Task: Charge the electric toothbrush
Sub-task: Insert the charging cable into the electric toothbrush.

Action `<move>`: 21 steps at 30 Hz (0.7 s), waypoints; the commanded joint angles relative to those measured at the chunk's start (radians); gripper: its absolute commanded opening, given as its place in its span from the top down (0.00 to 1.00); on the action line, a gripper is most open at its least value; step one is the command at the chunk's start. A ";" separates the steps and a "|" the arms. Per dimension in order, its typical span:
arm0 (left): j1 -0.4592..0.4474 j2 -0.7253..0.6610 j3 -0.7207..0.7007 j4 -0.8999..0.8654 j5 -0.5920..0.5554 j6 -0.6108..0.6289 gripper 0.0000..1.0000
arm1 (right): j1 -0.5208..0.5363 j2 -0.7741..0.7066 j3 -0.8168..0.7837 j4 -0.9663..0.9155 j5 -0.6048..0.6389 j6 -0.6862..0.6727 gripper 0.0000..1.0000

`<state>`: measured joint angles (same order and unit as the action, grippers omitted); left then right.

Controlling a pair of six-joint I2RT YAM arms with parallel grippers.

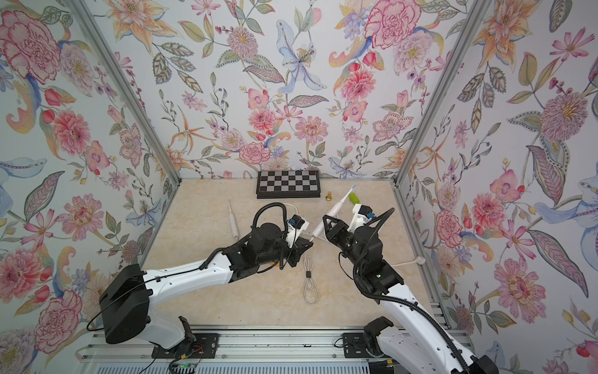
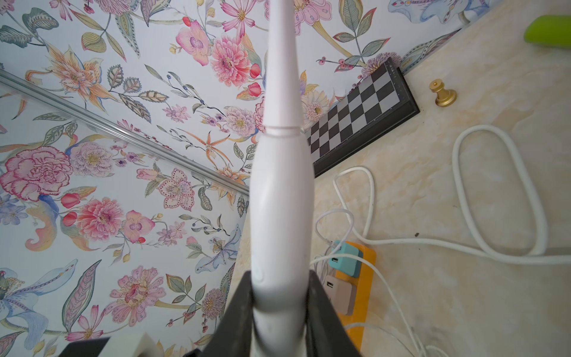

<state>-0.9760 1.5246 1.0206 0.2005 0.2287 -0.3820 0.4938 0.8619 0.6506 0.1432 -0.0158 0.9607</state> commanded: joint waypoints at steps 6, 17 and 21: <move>-0.013 0.000 0.041 -0.009 -0.022 -0.010 1.00 | 0.029 -0.009 -0.006 0.008 0.031 -0.008 0.98; -0.016 0.005 0.058 -0.035 -0.038 -0.003 1.00 | 0.065 0.005 0.015 -0.037 0.109 -0.053 1.00; -0.016 0.012 0.072 -0.034 -0.032 -0.002 1.00 | 0.087 0.011 0.015 -0.037 0.115 -0.051 1.00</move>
<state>-0.9768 1.5265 1.0439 0.1410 0.2214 -0.3817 0.5602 0.8677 0.6506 0.1238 0.0998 0.9203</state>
